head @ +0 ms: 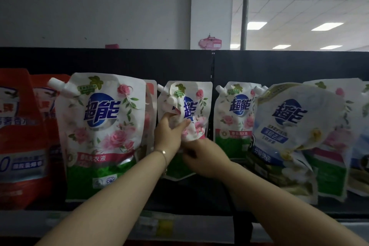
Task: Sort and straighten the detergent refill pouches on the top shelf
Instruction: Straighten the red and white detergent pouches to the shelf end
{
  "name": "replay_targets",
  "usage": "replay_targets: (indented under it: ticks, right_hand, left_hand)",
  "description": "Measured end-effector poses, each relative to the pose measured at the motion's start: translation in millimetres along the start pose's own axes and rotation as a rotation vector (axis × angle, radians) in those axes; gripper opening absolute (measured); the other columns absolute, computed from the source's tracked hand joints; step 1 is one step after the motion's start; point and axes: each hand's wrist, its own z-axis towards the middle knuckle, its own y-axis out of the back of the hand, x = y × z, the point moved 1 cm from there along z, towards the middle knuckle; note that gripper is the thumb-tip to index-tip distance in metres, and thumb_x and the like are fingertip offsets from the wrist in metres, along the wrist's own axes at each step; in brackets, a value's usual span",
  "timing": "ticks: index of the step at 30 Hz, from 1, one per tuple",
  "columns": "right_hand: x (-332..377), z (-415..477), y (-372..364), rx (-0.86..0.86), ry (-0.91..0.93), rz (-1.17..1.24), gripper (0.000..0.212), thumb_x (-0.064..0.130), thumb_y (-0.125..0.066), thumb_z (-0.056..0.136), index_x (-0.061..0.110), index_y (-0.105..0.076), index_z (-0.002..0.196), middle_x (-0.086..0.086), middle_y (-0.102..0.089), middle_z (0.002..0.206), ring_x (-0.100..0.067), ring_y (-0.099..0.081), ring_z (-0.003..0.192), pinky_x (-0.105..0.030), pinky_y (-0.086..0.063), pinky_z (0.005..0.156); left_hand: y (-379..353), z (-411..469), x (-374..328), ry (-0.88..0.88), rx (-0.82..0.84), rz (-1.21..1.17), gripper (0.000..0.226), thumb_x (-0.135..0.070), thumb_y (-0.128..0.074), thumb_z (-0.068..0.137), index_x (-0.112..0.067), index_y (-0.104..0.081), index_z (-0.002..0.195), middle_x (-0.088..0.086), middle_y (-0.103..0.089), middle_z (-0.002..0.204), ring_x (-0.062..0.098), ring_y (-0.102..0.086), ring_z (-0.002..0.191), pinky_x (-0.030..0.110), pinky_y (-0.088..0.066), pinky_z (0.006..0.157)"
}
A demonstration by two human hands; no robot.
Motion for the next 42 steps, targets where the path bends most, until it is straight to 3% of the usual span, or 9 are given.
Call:
replay_targets:
  ticks: [4,11,14,17,23,27,31,35,42]
  right_hand:
    - [-21,0,10,-0.228,-0.203,0.025,0.024,0.03,-0.05,0.097,0.019,-0.055,0.077,0.005,-0.06,0.069,-0.012,-0.06,0.063,-0.03,-0.055,0.066]
    - [-65,39,1,-0.319,-0.622,0.797,0.051,0.042,-0.052,0.096,0.019,-0.038,0.139,-0.002,-0.057,0.117,-0.02,-0.061,0.095,-0.038,-0.056,0.077]
    - [-69,47,-6,-0.264,-0.67,0.856,0.034,0.041,-0.051,0.096,0.012,-0.051,0.115,-0.013,-0.062,0.107,-0.019,-0.061,0.072,-0.03,-0.053,0.058]
    - [-75,44,-4,-0.419,-0.692,0.81,0.029,0.039,-0.049,0.098,0.013,-0.06,0.094,-0.012,-0.066,0.097,-0.023,-0.063,0.08,-0.042,-0.057,0.078]
    - [-73,31,5,-0.512,-0.707,0.681,0.023,0.032,-0.049,0.099,0.012,-0.058,0.101,-0.006,-0.062,0.093,-0.021,-0.062,0.084,-0.043,-0.054,0.082]
    - [-67,16,9,-0.363,-0.499,0.56,0.067,0.029,-0.071,0.084,0.014,-0.031,0.137,-0.004,-0.049,0.127,-0.013,-0.056,0.1,-0.027,-0.053,0.077]
    - [-65,2,9,-0.167,-0.378,-0.016,0.142,0.057,-0.081,0.059,0.029,0.027,0.146,0.001,0.025,0.157,-0.029,0.002,0.146,-0.047,-0.021,0.116]
    - [-61,4,5,0.0,-0.275,-0.299,0.15,0.074,-0.073,0.054,0.031,0.047,0.133,0.001,0.056,0.137,-0.029,0.042,0.131,-0.053,0.011,0.108]
    - [-55,21,-18,0.121,-0.319,-0.498,0.15,0.072,-0.073,0.058,0.022,0.048,0.132,-0.004,0.055,0.136,-0.038,0.04,0.131,-0.06,0.001,0.113]
  left_hand:
    - [4,15,10,0.117,-0.089,-0.119,0.028,-0.028,-0.07,0.086,-0.02,-0.049,0.104,-0.006,-0.059,0.099,0.01,-0.059,0.082,0.024,-0.049,0.064]
    - [10,27,24,0.13,-0.1,-0.082,0.032,-0.031,-0.073,0.083,-0.019,-0.053,0.104,0.001,-0.066,0.101,0.023,-0.066,0.088,0.033,-0.055,0.067]
    - [8,28,24,0.1,-0.117,-0.063,0.026,-0.029,-0.074,0.083,-0.023,-0.052,0.094,0.001,-0.066,0.098,0.023,-0.066,0.089,0.041,-0.056,0.08]
    - [2,31,23,0.108,-0.173,-0.07,0.029,-0.028,-0.071,0.086,-0.021,-0.046,0.098,0.0,-0.061,0.099,0.022,-0.063,0.09,0.037,-0.054,0.076]
    - [-23,32,11,0.165,-0.266,-0.162,0.041,-0.014,-0.065,0.09,-0.006,-0.039,0.121,0.006,-0.051,0.119,0.017,-0.053,0.103,0.024,-0.044,0.081]
    - [-18,25,19,-0.12,-0.165,0.091,0.068,-0.007,-0.061,0.091,-0.009,-0.018,0.143,0.006,-0.033,0.139,0.013,-0.043,0.124,0.028,-0.044,0.1]
    - [-12,3,33,-0.568,0.028,0.81,0.112,-0.037,-0.061,0.089,-0.02,0.037,0.141,0.002,0.042,0.149,0.019,0.034,0.139,0.036,0.023,0.113]
    - [-9,3,36,-0.693,0.438,1.265,0.112,-0.055,-0.055,0.089,-0.021,0.041,0.138,0.001,0.054,0.139,0.023,0.049,0.129,0.046,0.023,0.113]
    - [-2,21,64,-0.642,0.519,1.623,0.123,-0.066,-0.057,0.08,-0.016,0.042,0.135,0.005,0.046,0.143,0.026,0.042,0.131,0.047,0.021,0.109]
